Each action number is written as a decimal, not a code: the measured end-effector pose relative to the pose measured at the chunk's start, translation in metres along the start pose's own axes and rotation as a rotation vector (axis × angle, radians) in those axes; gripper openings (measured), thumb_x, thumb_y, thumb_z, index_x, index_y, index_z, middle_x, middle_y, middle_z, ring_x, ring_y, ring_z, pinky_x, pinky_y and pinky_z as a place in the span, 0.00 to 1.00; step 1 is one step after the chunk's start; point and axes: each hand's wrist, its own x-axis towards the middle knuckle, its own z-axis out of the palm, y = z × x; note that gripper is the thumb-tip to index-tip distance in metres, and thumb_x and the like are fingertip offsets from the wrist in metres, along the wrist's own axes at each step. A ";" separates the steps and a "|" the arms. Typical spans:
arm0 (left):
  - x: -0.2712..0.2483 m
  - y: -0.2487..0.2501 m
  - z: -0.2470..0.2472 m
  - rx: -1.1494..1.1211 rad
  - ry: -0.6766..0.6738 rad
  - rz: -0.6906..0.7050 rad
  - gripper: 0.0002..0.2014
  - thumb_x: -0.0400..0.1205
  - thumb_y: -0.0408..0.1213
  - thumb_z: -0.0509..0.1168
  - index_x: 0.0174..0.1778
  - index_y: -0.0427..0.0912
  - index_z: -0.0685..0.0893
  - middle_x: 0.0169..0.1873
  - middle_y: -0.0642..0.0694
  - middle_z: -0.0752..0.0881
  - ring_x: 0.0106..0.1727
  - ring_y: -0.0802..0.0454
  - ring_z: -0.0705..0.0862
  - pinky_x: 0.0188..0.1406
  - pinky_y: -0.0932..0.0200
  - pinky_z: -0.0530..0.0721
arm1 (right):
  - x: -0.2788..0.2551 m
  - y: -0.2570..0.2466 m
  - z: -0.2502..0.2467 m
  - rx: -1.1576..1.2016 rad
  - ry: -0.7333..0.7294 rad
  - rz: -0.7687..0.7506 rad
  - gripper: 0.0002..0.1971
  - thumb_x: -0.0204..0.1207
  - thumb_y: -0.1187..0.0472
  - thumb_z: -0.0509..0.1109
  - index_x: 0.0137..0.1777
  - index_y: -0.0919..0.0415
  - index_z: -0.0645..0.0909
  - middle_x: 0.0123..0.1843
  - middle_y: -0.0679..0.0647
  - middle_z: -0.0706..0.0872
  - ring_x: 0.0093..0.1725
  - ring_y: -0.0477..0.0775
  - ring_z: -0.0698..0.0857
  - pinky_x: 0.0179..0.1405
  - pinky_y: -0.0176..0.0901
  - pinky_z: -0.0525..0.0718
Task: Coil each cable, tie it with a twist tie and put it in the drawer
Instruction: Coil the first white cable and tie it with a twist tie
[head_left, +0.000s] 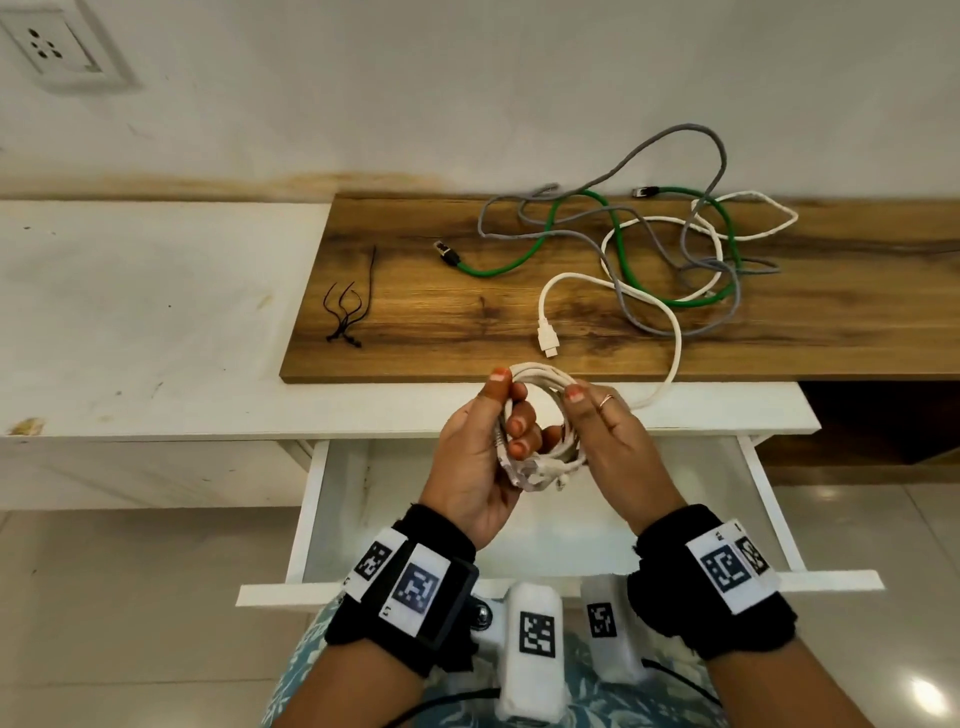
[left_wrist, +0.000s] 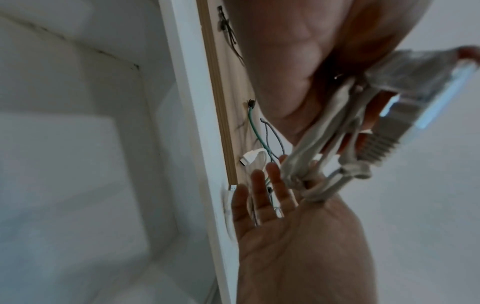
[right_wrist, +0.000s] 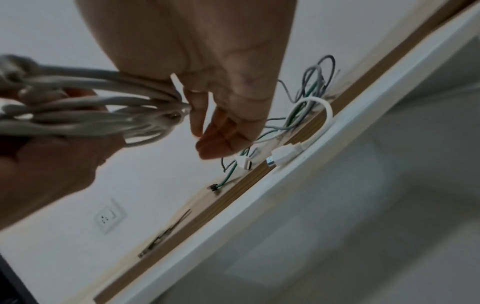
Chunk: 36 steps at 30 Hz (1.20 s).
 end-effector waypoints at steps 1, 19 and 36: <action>0.001 0.001 -0.002 -0.018 0.004 -0.001 0.14 0.86 0.43 0.55 0.38 0.40 0.75 0.15 0.54 0.69 0.13 0.62 0.68 0.30 0.64 0.84 | -0.001 -0.001 -0.003 -0.080 0.008 -0.110 0.12 0.83 0.48 0.58 0.63 0.34 0.75 0.59 0.48 0.79 0.56 0.42 0.81 0.58 0.39 0.80; 0.016 0.028 -0.041 -0.479 -0.245 -0.212 0.27 0.69 0.34 0.79 0.61 0.27 0.81 0.23 0.52 0.83 0.22 0.62 0.84 0.44 0.71 0.83 | 0.001 0.003 -0.020 0.256 -0.127 -0.331 0.14 0.77 0.47 0.67 0.55 0.53 0.86 0.58 0.47 0.89 0.67 0.53 0.82 0.66 0.44 0.79; -0.001 0.017 -0.013 -0.382 -0.053 -0.036 0.22 0.78 0.47 0.61 0.57 0.32 0.81 0.14 0.55 0.75 0.15 0.64 0.77 0.51 0.63 0.87 | -0.004 -0.015 -0.019 0.039 -0.047 -0.470 0.12 0.82 0.44 0.59 0.49 0.47 0.81 0.42 0.47 0.85 0.42 0.46 0.83 0.44 0.38 0.82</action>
